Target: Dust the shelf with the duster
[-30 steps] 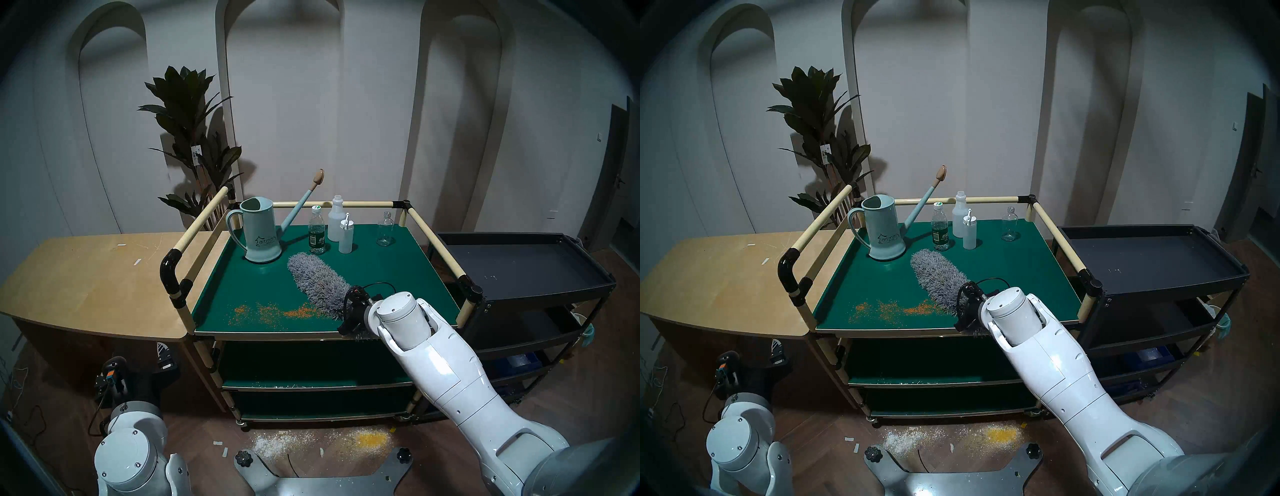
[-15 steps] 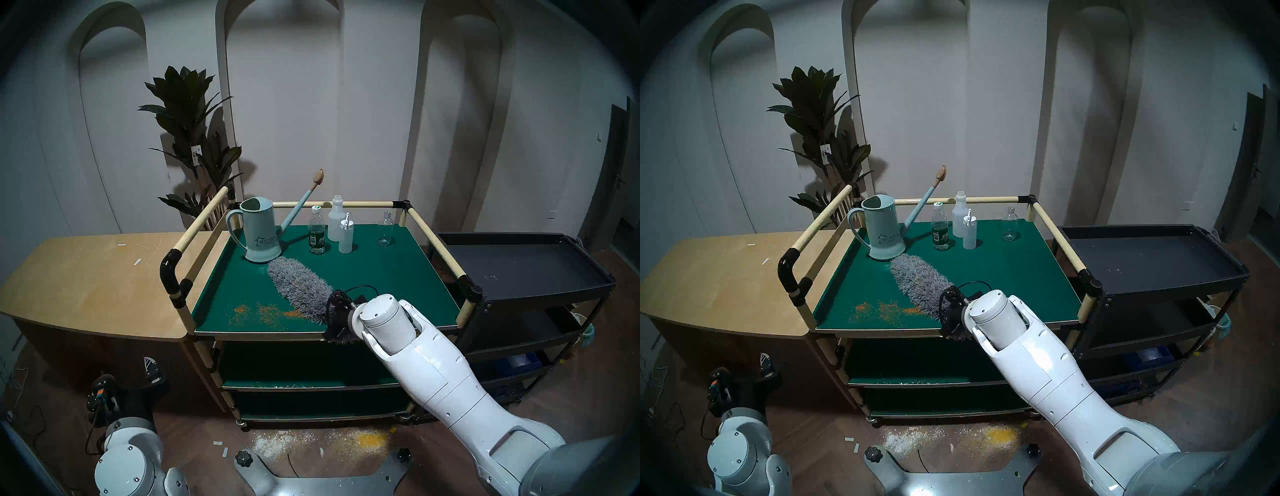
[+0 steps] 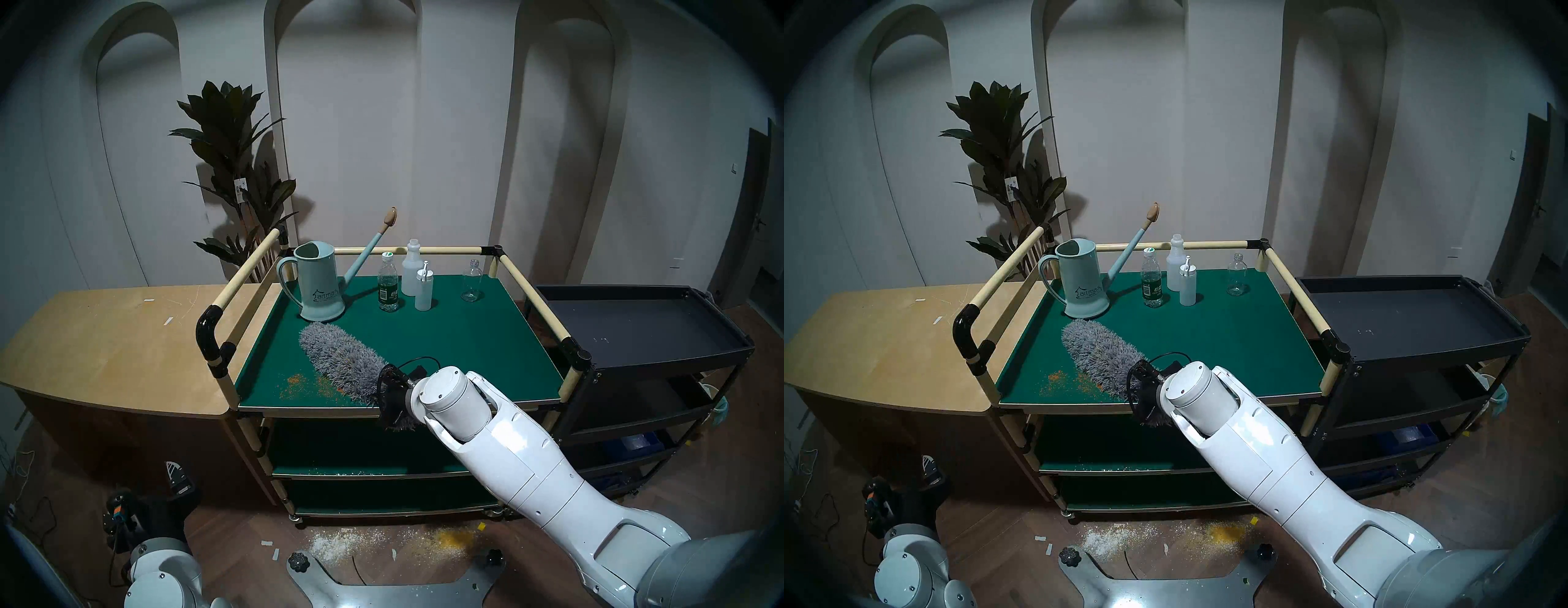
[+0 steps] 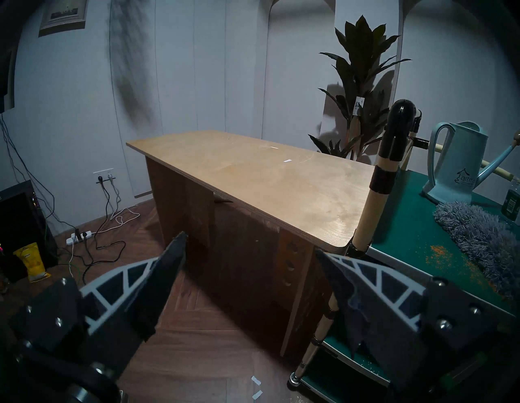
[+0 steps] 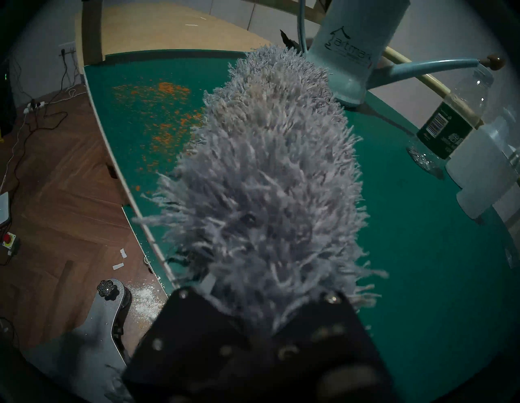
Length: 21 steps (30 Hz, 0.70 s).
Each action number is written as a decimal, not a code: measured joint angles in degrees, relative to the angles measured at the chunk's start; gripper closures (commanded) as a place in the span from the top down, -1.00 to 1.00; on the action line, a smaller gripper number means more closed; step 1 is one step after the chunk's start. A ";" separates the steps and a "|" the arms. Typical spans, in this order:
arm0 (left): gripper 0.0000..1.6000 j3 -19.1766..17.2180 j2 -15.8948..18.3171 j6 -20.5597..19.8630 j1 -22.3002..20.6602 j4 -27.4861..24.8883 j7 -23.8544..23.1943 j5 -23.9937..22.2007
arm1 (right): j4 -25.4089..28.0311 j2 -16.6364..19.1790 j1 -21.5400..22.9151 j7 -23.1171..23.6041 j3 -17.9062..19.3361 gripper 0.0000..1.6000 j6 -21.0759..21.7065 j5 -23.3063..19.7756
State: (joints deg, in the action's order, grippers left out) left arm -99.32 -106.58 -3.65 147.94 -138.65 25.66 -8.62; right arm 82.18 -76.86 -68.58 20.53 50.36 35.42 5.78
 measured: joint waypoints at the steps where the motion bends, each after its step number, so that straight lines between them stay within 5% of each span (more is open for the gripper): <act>1: 1.00 0.11 -0.07 0.30 0.32 0.00 0.22 -0.09 | 0.00 0.00 0.10 0.06 -0.33 -1.00 -0.08 0.07; 21: 1.00 2.42 -1.78 8.30 8.31 -0.09 5.45 -1.24 | 1.93 0.96 1.77 2.11 -8.18 -1.00 -1.72 1.21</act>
State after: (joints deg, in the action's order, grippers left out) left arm -96.90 -108.36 4.65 156.26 -138.73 31.11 -9.86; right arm 84.11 -75.90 -66.81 22.64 42.18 33.70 6.99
